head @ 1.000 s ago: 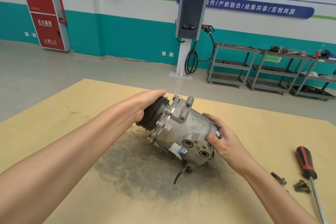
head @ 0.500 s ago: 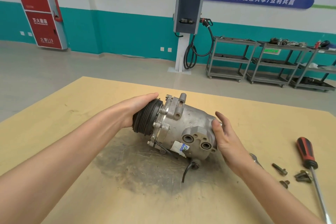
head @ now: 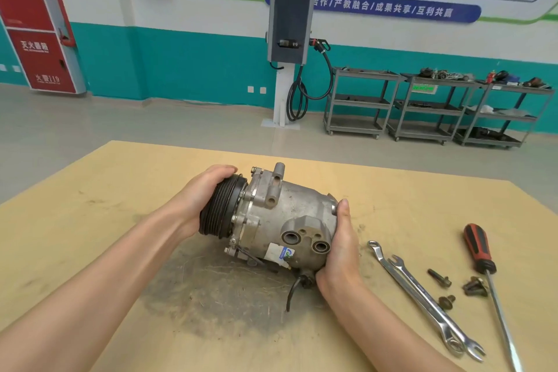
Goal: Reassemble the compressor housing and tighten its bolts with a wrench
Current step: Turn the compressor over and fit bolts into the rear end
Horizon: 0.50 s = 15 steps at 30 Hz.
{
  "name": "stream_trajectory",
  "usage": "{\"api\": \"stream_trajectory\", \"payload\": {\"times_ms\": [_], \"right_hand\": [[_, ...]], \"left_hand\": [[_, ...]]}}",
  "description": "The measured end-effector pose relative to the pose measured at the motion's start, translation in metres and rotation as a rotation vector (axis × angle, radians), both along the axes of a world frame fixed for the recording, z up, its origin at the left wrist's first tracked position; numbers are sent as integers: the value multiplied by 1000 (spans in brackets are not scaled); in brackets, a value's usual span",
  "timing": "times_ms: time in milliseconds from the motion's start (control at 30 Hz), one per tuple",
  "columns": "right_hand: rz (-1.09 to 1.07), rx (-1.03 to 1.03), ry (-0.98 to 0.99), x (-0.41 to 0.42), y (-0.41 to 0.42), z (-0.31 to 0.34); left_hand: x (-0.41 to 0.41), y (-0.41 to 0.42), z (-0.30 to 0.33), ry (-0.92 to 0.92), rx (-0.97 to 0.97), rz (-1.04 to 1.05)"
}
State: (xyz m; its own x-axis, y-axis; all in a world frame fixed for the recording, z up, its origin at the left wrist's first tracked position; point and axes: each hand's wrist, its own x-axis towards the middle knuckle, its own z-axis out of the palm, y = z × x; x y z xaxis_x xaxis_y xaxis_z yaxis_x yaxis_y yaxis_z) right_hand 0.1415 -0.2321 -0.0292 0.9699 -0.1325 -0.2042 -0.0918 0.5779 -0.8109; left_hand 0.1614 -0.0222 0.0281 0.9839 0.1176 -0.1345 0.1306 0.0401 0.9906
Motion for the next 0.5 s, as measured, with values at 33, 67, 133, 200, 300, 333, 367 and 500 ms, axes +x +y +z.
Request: {"api": "stream_trajectory", "payload": {"times_ms": [33, 67, 133, 200, 300, 333, 367, 500], "right_hand": [[-8, -13, 6, 0, -1, 0], [-9, -27, 0, 0, -3, -1], [-4, -55, -25, -3, -11, 3], [-1, -132, -59, -7, -23, 12], [-3, -290, -124, -11, -51, 29], [-3, -333, -140, -12, -61, 35], [-8, -366, -144, -14, -71, 40], [-42, -440, -123, -23, -101, 49]], "left_hand": [[-1, -2, 0, 12, 1, 7], [-2, -4, 1, 24, -5, 11], [-6, -10, 0, 46, -38, 14], [-11, -20, -6, 76, -96, 17], [-21, -43, -23, 112, -264, 24], [-26, -53, -29, 108, -326, 20], [-30, -63, -33, 100, -376, 13], [-33, -96, -44, 62, -366, 8]]}}
